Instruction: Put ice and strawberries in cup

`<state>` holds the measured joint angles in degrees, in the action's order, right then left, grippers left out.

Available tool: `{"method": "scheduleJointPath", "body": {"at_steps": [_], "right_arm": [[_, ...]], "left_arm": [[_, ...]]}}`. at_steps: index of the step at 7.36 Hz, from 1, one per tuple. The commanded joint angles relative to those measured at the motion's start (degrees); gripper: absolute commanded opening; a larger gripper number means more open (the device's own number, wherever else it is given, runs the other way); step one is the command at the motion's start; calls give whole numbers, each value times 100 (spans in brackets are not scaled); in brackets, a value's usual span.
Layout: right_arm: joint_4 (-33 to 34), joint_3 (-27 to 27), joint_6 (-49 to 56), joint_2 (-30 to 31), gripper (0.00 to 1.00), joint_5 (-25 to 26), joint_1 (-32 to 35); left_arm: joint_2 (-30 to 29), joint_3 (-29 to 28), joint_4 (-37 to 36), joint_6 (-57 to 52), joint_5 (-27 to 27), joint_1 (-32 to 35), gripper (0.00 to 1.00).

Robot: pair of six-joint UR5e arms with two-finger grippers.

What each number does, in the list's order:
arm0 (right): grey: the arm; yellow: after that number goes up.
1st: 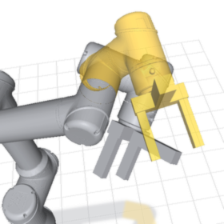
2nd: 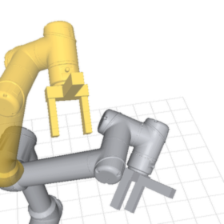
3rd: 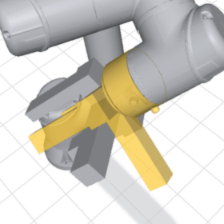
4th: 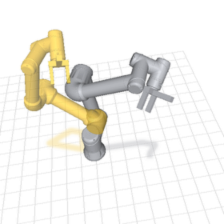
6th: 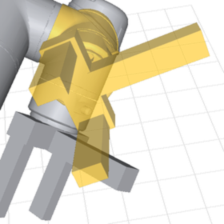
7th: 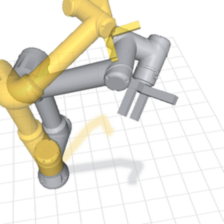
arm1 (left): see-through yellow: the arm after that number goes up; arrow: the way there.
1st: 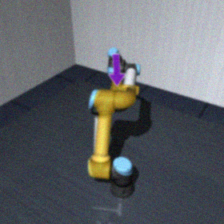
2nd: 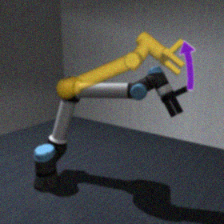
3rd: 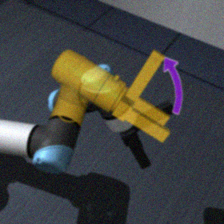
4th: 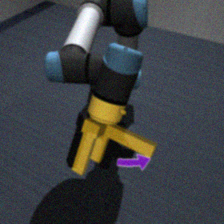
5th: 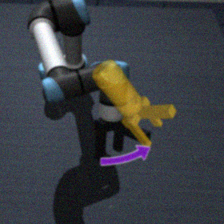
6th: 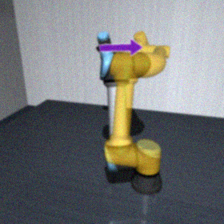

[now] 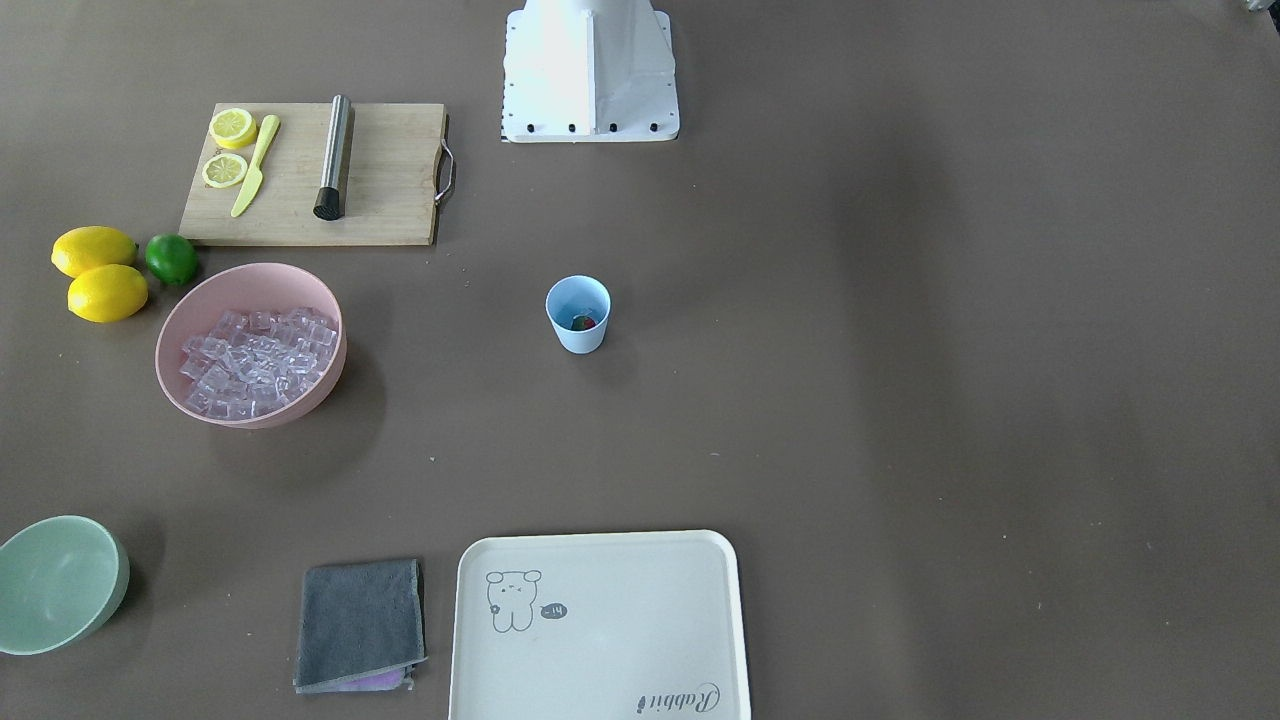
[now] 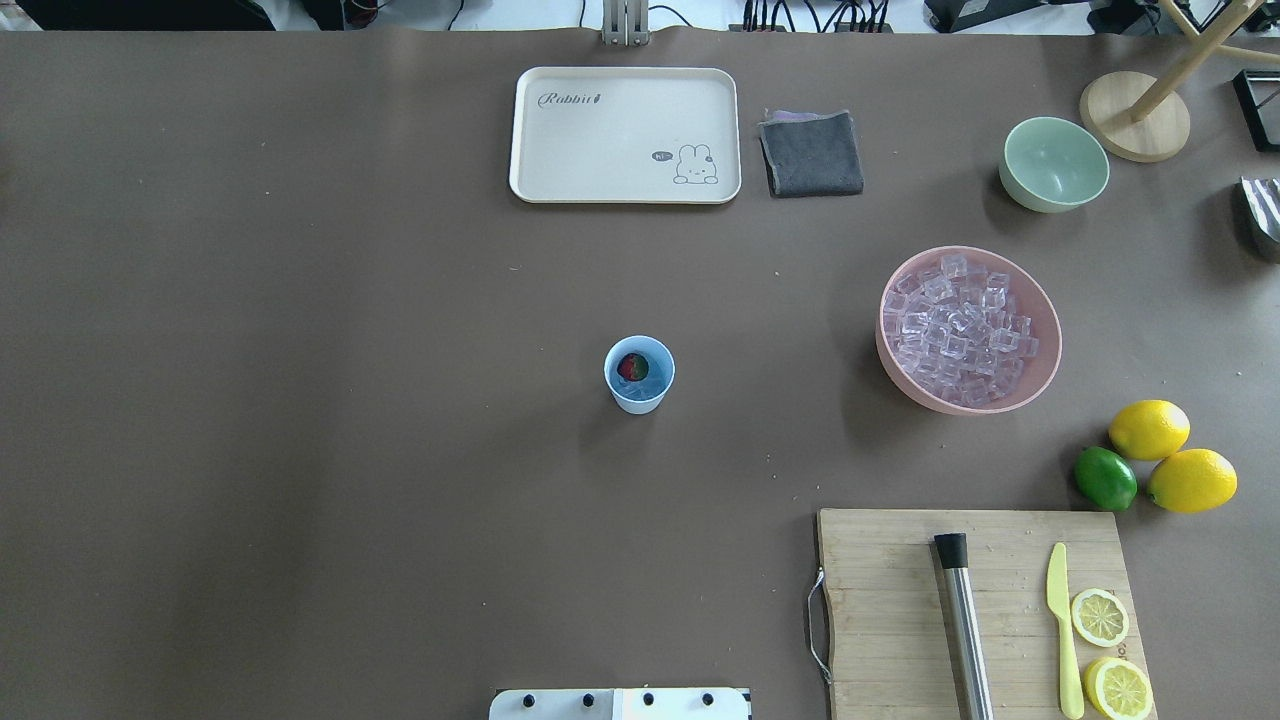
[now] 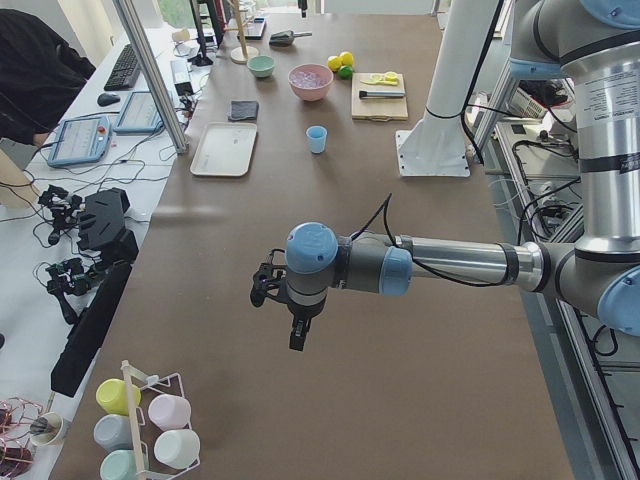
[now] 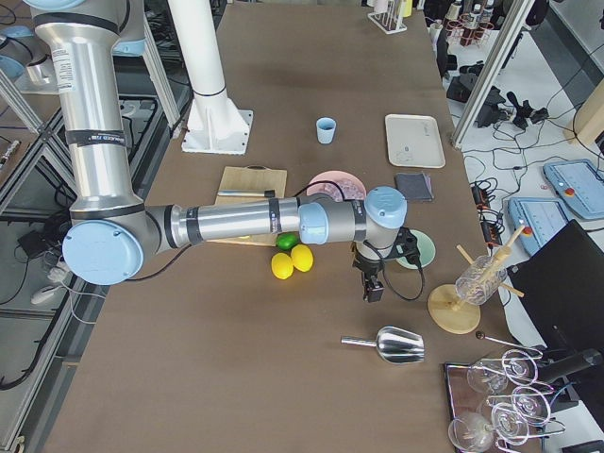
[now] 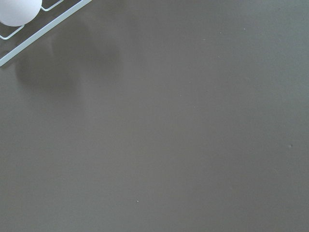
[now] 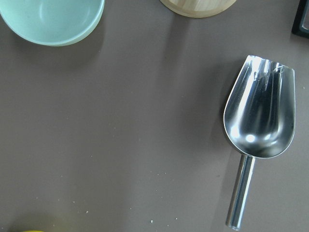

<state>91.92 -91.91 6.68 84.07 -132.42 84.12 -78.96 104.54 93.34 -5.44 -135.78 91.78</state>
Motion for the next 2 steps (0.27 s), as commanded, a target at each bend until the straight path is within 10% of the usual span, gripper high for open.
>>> {"method": "scheduleJointPath", "body": {"at_steps": [1,2], "right_arm": [[1,7,0,-5,100,6,-1],[1,-2,0,-5,100,6,-10]], "left_arm": [[4,5,0,-1,-1,15,97],[4,5,0,-1,-1,15,97]]}}
